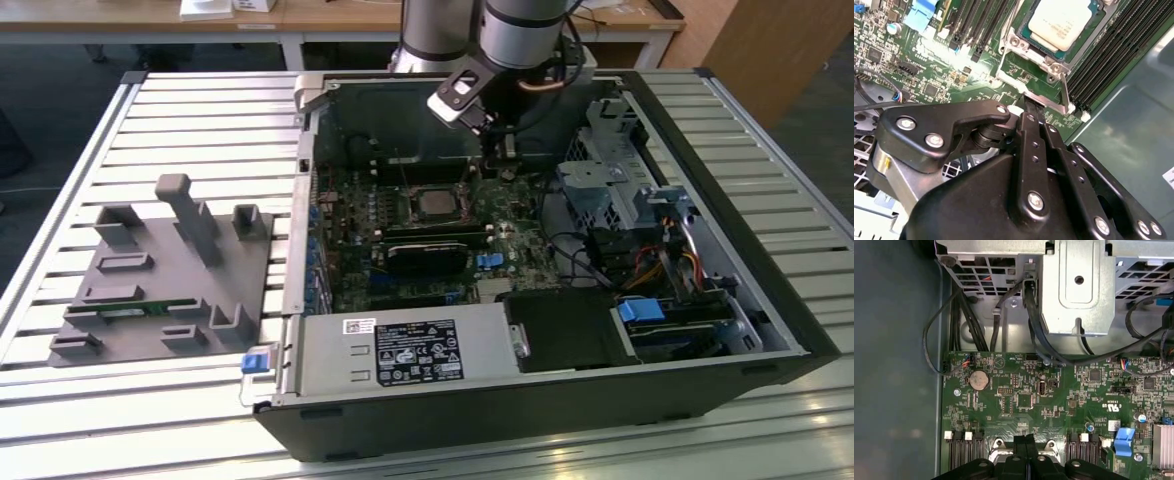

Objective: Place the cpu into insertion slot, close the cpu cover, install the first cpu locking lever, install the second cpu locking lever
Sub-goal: 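Close the cpu cover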

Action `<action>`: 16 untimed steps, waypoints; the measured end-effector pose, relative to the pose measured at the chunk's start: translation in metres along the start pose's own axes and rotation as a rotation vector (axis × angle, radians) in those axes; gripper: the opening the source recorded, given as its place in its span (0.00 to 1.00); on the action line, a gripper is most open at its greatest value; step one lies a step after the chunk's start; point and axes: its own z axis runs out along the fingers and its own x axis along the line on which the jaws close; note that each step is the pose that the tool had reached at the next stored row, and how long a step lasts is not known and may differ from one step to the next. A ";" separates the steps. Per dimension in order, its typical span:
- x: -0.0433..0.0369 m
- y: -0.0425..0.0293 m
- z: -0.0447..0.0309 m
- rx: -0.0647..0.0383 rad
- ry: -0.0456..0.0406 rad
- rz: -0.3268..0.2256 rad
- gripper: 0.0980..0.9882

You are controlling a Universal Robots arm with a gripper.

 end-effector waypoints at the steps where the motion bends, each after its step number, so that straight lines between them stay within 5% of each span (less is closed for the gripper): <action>1: 0.0000 -0.0009 0.0001 0.000 0.0000 0.000 0.01; 16: 0.0000 -0.0102 0.0034 0.000 0.0000 0.000 0.01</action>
